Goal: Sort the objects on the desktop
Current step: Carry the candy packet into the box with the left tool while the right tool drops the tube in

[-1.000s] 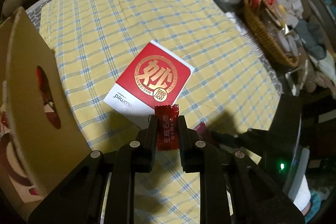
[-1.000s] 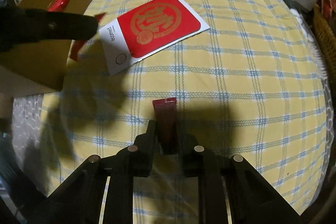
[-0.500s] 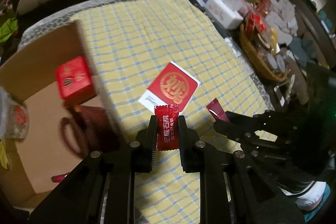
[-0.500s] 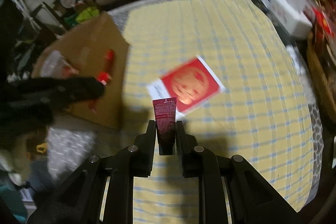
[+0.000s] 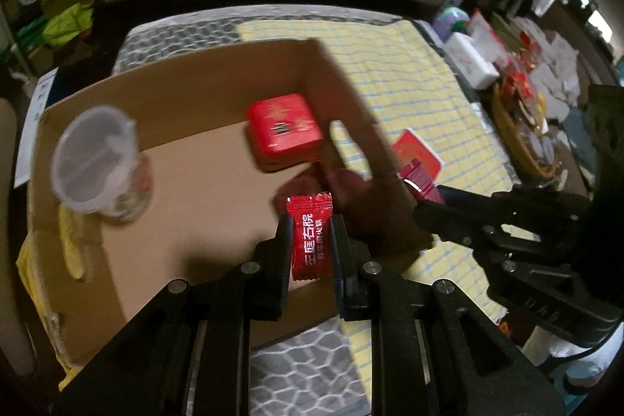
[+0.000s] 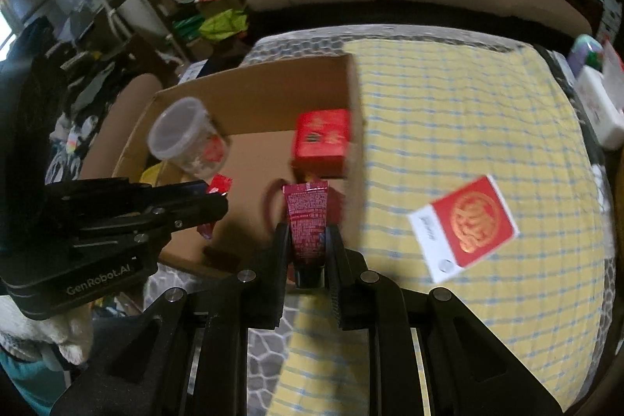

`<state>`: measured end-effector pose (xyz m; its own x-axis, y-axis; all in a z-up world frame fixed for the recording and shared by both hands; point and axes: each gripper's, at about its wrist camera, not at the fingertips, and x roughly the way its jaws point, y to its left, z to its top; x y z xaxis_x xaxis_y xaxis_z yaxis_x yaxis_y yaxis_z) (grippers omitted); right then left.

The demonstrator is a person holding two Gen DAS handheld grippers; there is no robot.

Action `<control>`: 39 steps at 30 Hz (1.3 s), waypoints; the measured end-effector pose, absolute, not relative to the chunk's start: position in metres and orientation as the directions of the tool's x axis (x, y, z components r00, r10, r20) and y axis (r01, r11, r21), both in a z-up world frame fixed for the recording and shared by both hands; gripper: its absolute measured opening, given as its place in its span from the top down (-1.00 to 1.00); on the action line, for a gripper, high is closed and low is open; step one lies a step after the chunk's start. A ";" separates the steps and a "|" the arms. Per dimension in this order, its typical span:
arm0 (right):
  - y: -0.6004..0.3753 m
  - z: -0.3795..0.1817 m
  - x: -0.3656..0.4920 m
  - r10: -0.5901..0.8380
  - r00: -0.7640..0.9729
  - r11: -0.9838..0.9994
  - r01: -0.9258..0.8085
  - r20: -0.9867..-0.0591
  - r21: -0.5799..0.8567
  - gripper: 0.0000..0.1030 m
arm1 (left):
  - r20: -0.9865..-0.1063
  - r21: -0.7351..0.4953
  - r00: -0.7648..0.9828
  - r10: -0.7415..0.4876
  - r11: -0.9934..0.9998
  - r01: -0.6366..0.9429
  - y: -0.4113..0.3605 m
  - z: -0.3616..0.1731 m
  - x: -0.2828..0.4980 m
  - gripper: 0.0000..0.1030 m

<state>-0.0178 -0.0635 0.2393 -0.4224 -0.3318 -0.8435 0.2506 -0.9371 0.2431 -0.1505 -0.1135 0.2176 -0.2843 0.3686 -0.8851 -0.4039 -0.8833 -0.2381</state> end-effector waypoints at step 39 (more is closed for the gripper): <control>-0.165 0.181 -0.064 -0.318 -0.350 -0.934 0.273 -0.881 0.229 0.39 | -0.912 -0.280 -0.245 0.329 -0.936 -0.214 -0.230 0.146 -0.186 0.10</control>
